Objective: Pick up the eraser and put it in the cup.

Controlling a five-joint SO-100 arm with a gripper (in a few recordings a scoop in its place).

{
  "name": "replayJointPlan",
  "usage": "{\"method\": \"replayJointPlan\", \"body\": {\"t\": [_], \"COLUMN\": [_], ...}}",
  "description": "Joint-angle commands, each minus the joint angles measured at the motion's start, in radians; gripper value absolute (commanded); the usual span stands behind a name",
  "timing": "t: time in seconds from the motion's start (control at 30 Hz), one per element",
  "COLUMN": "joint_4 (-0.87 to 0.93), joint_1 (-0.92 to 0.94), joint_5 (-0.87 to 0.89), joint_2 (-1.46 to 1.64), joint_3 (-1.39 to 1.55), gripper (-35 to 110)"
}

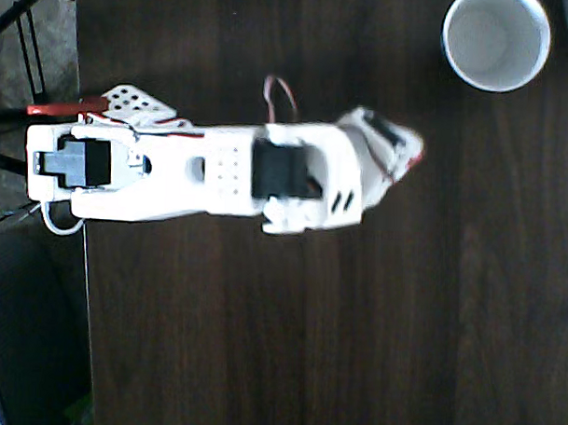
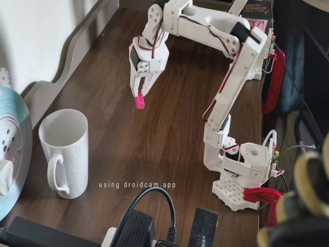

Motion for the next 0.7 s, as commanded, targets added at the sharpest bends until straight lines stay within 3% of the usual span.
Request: {"method": "replayJointPlan", "body": {"t": [0.0,0.27,0.67], "joint_4": [0.094,0.063,0.066], "joint_1": [-0.098,-0.222,-0.221], "joint_5": [-0.008,-0.086,-0.123], "joint_2": [-0.009,-0.210,-0.617], "joint_3": [-0.184,-0.448,-0.755], "gripper": [0,0,0]}}
